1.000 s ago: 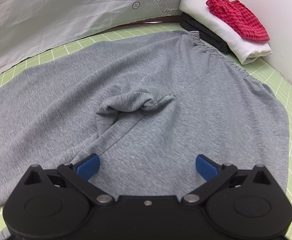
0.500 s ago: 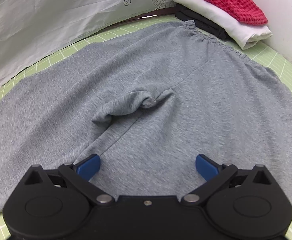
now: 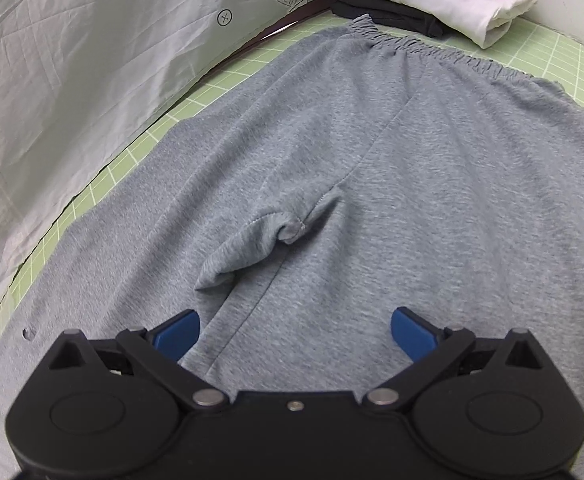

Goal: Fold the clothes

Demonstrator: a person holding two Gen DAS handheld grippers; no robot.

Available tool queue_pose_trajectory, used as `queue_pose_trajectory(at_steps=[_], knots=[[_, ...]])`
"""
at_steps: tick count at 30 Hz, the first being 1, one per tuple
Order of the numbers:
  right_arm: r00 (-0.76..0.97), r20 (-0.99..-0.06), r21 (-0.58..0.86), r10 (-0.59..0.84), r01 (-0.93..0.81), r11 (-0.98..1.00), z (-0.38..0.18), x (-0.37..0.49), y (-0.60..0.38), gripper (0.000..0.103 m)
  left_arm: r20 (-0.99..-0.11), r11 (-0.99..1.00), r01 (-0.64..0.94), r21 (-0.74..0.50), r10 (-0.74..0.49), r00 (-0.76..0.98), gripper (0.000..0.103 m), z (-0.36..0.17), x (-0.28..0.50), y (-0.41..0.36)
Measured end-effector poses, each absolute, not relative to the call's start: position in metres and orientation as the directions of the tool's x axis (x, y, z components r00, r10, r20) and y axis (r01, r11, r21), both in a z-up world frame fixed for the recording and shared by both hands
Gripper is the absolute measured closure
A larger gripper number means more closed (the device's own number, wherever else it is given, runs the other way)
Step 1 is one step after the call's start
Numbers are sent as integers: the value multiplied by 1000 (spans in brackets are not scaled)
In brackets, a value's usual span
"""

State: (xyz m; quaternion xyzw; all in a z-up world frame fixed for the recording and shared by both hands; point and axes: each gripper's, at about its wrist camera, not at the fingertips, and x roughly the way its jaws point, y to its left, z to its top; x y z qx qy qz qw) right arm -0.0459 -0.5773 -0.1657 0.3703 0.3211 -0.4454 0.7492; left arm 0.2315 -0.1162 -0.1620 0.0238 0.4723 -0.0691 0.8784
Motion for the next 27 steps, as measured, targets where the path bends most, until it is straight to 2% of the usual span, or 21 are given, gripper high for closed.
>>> queue_pose_trajectory(at_steps=[10, 12, 13, 14, 16, 24, 27], knots=[[334, -837, 159, -434, 906, 392, -169, -33, -569, 0, -838, 995, 103, 10, -48, 543, 21, -178, 235, -108], [312, -847, 114, -431, 898, 425, -170, -28, -566, 0, -839, 993, 114, 27, -40, 543, 26, -180, 232, -109], [298, -851, 88, -433, 893, 442, -172, -25, -564, 0, -841, 993, 116, 28, -40, 539, 34, -180, 230, -107], [285, -854, 62, -435, 887, 458, -173, -23, -562, 0, -844, 993, 118, 28, -40, 535, 38, -180, 228, -106], [260, -857, 11, -445, 873, 488, -175, -17, -557, 0, -849, 992, 122, 29, -40, 527, 41, -179, 223, -103], [254, -851, 15, -460, 887, 461, -176, -17, -556, 0, -868, 990, 137, 40, -34, 495, 39, -172, 210, -93], [251, -847, 14, -468, 892, 452, -177, -16, -555, 0, -842, 988, 152, 22, -64, 535, 39, -158, 213, -96]])
